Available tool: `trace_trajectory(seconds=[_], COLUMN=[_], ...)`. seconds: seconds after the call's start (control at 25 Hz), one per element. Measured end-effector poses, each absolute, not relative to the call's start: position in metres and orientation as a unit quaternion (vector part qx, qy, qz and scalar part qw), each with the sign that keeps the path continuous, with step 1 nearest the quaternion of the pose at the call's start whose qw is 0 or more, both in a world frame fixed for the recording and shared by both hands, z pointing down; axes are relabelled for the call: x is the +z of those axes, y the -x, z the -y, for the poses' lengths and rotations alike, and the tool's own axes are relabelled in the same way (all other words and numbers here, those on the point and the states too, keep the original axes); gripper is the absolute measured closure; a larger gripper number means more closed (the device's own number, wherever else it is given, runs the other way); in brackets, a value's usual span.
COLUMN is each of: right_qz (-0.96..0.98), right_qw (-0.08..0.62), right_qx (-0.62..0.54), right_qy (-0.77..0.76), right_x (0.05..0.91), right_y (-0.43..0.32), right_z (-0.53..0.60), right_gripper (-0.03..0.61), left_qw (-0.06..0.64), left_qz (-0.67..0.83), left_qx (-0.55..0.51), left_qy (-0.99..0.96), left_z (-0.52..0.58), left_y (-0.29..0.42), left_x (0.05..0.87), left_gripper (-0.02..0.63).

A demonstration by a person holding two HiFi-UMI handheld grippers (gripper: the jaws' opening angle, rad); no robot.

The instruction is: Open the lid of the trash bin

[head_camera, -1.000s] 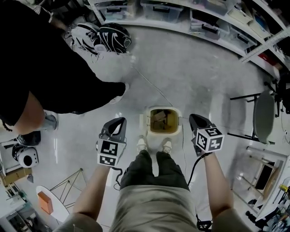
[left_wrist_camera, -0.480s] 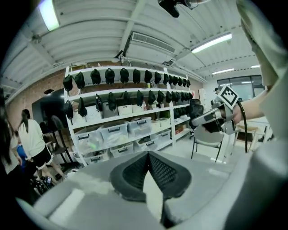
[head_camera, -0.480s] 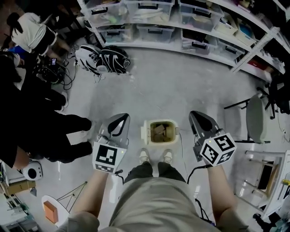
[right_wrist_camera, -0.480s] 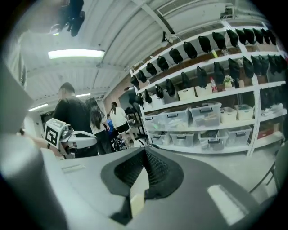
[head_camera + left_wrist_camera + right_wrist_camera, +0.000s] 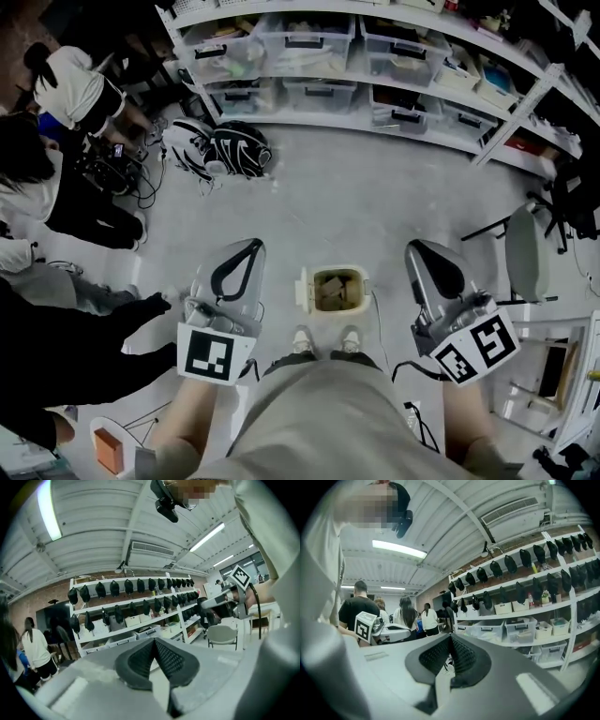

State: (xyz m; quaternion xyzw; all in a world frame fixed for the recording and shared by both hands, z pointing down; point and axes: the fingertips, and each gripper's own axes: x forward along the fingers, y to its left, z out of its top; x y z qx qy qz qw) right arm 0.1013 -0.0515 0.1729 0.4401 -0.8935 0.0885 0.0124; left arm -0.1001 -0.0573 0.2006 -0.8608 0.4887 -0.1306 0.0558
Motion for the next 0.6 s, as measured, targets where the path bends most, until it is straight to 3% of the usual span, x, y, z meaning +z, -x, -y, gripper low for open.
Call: trace_trajectory(seconds=[0.6], right_qz=[0.905], right_qw=[-0.003], right_qx=[0.039], right_qy=[-0.424], right_x=[0.121], right_y=[-0.093], right_z=[0.046], right_gripper=[0.575], left_qw=[0.077], left_qz=[-0.478], left_qx=[-0.127], left_qy=[0.866], left_z=[0.053], left_y=[0.091], left_x=[0.158], left_gripper=[0.611])
